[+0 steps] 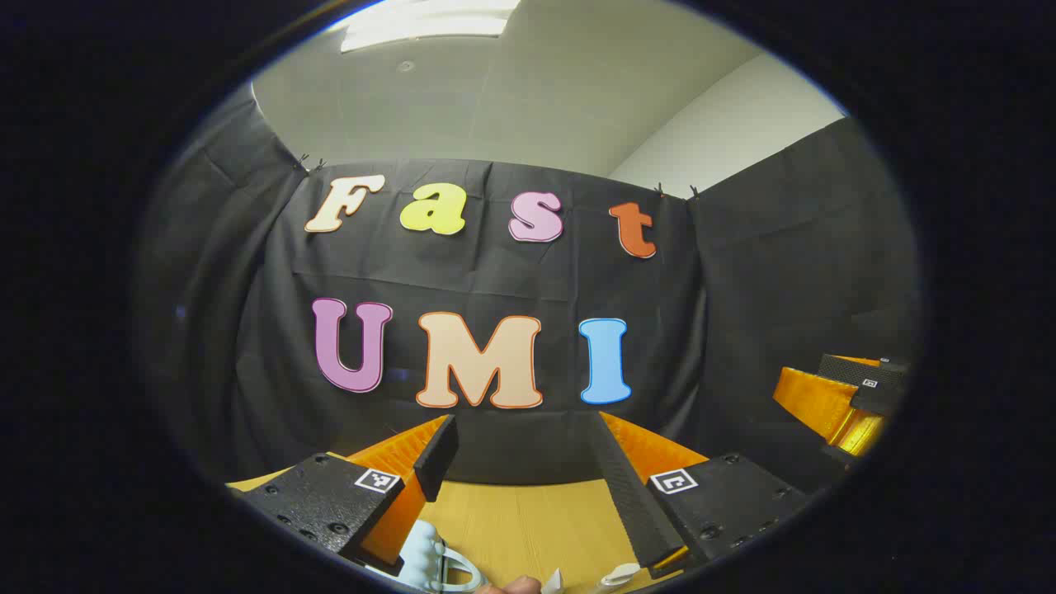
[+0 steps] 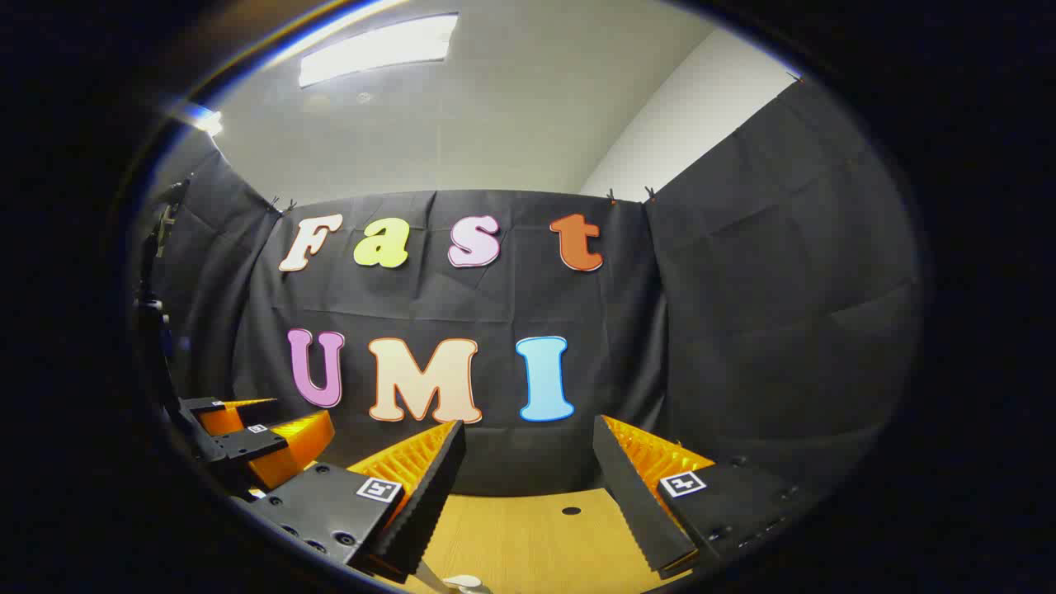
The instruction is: First open the suitcase, pack the skin care products into it, and then close the suitcase.
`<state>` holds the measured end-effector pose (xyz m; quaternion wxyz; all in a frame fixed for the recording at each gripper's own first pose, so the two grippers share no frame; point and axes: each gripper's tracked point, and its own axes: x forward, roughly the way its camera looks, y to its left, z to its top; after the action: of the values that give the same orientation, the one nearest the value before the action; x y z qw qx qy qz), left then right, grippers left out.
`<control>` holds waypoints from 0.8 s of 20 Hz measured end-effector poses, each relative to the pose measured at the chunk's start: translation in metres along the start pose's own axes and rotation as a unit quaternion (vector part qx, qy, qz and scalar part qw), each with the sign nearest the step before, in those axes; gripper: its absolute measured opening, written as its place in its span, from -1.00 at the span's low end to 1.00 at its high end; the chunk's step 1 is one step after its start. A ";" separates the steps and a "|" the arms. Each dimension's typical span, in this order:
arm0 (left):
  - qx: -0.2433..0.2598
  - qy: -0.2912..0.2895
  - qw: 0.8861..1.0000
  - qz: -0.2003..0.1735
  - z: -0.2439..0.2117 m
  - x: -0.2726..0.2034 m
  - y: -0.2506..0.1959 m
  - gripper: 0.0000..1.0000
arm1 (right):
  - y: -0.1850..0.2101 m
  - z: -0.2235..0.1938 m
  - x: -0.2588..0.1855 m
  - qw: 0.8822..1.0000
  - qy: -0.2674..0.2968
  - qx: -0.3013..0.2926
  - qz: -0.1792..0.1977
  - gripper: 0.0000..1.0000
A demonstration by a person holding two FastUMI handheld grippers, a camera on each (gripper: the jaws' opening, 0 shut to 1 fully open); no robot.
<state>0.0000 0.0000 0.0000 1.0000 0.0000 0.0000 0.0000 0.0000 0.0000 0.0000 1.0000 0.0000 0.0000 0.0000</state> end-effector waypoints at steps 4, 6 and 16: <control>-0.001 0.005 1.000 0.005 -0.004 0.003 0.008 0.88 | 0.003 -0.004 0.004 1.000 0.007 0.004 -0.001 0.94; 0.000 0.009 1.000 0.009 -0.007 0.002 0.013 0.88 | 0.004 -0.007 0.006 1.000 0.009 0.004 -0.002 0.89; 0.019 0.071 0.995 0.063 -0.068 -0.002 0.065 0.88 | 0.031 -0.049 0.013 0.998 0.051 0.010 0.031 0.90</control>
<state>-0.0019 0.0652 -0.0678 0.9953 0.0189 0.0706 0.0634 0.0131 0.0307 -0.0486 0.9982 0.0104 0.0506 0.0314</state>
